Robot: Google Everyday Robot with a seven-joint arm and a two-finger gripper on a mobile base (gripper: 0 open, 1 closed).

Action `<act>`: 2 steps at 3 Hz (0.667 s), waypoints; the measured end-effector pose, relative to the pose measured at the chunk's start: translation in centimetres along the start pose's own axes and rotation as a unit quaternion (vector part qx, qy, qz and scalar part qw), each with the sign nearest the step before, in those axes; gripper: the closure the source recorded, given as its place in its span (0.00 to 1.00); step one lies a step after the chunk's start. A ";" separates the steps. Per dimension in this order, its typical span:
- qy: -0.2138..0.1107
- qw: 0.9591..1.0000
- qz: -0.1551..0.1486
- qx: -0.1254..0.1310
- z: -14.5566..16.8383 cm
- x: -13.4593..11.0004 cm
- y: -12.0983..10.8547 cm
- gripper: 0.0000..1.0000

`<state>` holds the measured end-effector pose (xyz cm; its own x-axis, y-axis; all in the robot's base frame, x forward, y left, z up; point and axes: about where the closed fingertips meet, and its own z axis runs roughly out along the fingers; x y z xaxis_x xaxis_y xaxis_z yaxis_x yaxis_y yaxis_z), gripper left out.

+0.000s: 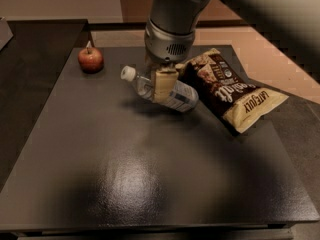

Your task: Knock blue plastic bottle over

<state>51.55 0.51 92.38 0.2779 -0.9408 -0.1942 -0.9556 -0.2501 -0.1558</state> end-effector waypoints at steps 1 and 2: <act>0.045 0.998 -0.037 -0.014 2.1 -0.6 1.0 0.60; 0.077 0.994 -0.074 -0.028 3.8 -1.4 1.9 0.37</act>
Offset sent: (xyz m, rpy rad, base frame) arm -0.0321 0.0263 -0.0572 -0.2895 -0.0155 0.2166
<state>49.69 2.26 88.64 0.4009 -0.9159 -0.0218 -0.9108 -0.3959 -0.1170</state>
